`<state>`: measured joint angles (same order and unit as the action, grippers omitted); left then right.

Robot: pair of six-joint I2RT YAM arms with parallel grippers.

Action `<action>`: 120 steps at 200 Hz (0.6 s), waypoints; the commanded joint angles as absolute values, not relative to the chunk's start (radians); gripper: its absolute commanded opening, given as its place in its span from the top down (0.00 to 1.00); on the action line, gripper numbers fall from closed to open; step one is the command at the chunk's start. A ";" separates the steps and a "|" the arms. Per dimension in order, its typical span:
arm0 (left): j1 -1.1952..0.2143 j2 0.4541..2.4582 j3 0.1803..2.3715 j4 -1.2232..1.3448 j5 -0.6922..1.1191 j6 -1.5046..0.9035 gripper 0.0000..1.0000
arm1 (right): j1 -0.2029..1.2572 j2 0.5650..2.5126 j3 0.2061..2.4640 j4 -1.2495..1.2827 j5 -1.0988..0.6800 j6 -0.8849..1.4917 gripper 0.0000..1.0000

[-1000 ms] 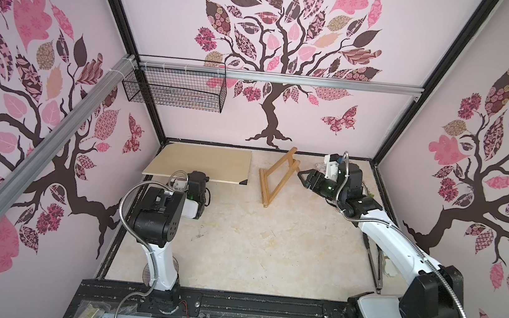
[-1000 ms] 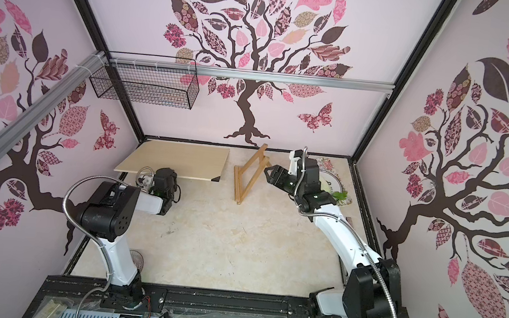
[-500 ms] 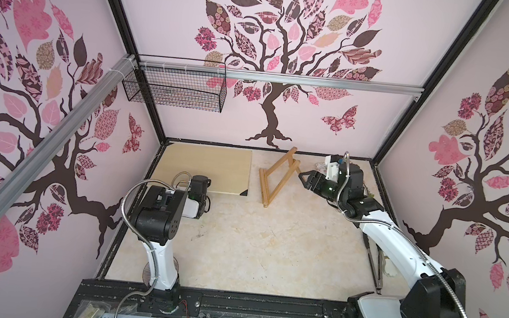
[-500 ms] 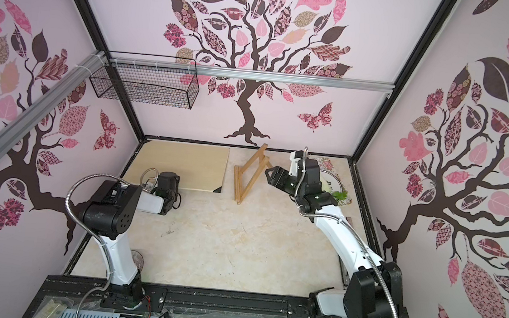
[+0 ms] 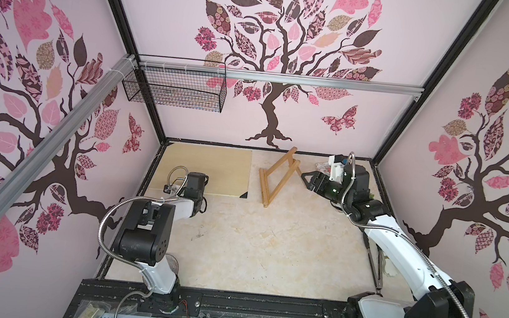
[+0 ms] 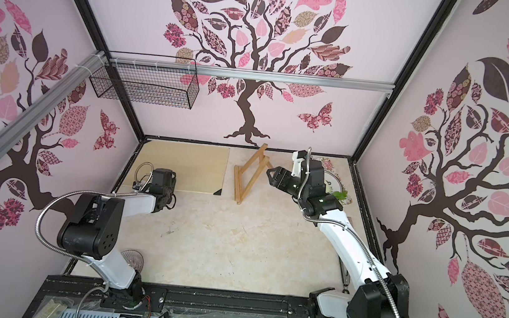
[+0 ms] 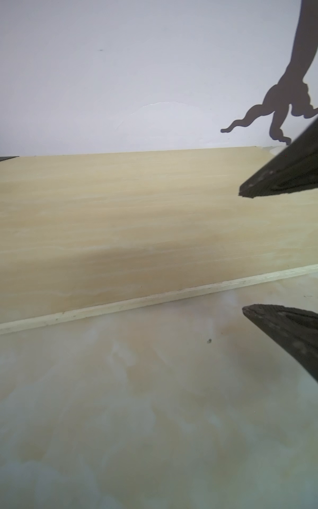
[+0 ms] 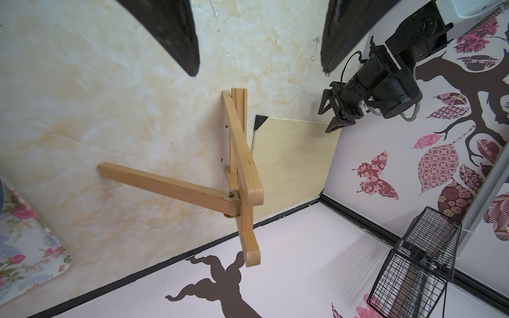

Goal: Disassemble the easel
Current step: Place the drawing board at the corner of the board.

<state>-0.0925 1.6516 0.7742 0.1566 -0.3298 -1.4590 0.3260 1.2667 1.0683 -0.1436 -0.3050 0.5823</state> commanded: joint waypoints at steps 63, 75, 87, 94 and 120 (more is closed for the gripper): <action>-0.148 1.243 0.661 0.005 -0.249 -1.218 0.36 | 0.328 1.132 0.973 -0.173 -0.281 0.599 0.28; -0.179 1.211 0.664 0.006 -0.243 -1.174 0.37 | 0.330 1.139 0.968 -0.163 -0.290 0.608 0.29; -0.210 1.199 0.682 0.003 -0.224 -1.129 0.37 | 0.331 1.150 0.973 -0.158 -0.300 0.616 0.29; -0.232 1.200 0.691 0.013 -0.211 -1.099 0.37 | 0.335 1.158 0.981 -0.158 -0.301 0.617 0.29; -0.301 1.262 0.748 0.065 -0.119 -0.967 0.38 | 0.369 1.193 1.018 -0.161 -0.277 0.605 0.29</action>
<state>-0.2520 1.2087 0.6903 0.0349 -0.2089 -1.1385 0.3378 1.1675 0.9600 -0.1661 -0.2920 0.6056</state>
